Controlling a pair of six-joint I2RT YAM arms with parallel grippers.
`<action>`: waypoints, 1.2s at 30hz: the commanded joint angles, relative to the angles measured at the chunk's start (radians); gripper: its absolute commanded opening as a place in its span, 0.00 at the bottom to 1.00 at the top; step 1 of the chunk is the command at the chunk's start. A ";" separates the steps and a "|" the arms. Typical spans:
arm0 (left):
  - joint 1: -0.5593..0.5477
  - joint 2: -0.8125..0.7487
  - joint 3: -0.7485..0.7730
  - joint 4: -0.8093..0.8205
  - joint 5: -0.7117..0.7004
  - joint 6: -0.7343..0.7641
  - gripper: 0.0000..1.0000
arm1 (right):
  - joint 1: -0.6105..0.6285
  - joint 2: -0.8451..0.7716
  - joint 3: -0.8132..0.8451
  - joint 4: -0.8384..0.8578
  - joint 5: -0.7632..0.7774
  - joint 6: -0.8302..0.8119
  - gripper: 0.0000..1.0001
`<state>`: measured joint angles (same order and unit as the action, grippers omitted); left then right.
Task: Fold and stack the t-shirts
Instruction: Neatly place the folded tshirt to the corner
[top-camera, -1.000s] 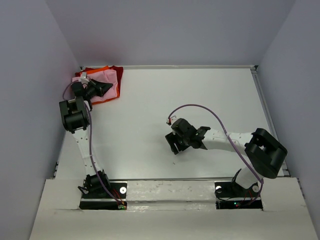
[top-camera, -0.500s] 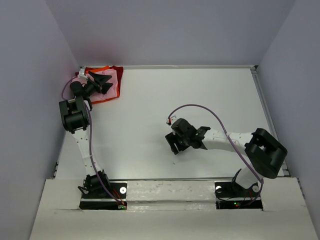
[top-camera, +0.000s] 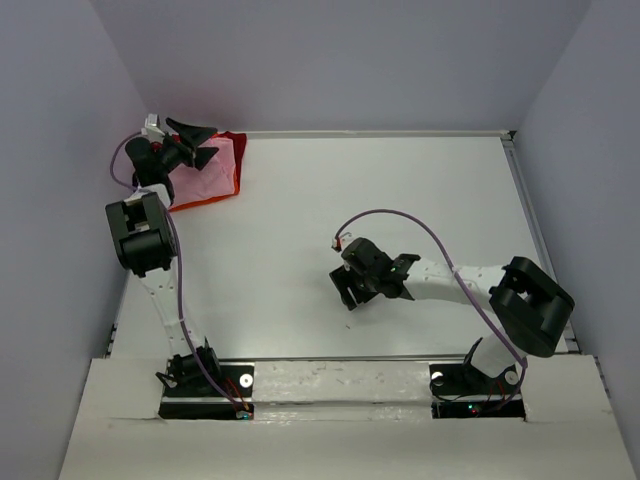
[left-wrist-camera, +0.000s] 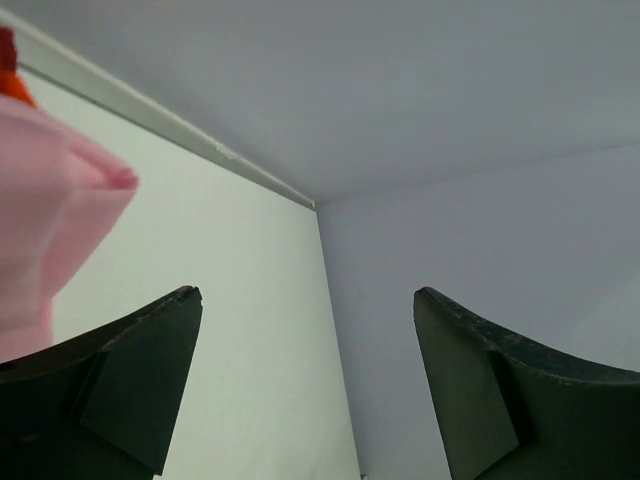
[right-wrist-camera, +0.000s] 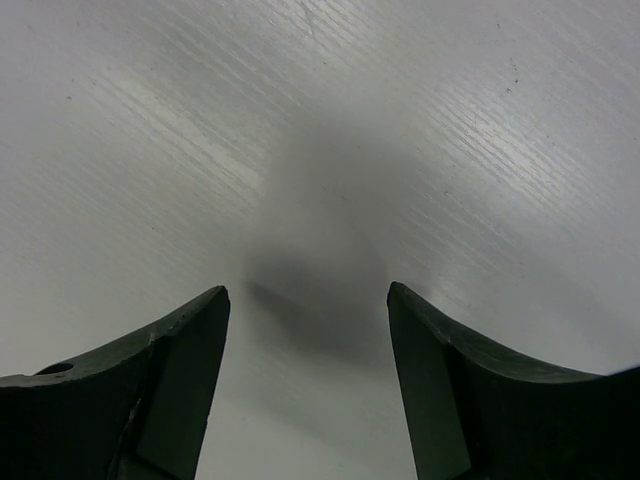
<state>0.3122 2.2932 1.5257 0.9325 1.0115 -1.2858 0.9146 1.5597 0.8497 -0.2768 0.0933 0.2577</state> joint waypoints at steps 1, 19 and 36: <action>-0.027 -0.225 0.070 -0.075 -0.022 0.071 0.96 | 0.010 -0.009 0.020 0.028 0.020 -0.011 0.70; -0.470 -0.860 -0.170 -0.942 -0.931 1.014 0.96 | 0.010 -0.222 0.029 0.011 0.140 0.031 0.74; -0.958 -1.158 -0.518 -1.113 -1.289 1.005 0.99 | -0.192 -0.292 -0.020 0.080 0.085 0.107 0.76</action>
<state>-0.6315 1.1603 0.9451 -0.1432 -0.2554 -0.3061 0.8047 1.3361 0.8719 -0.2630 0.2203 0.3107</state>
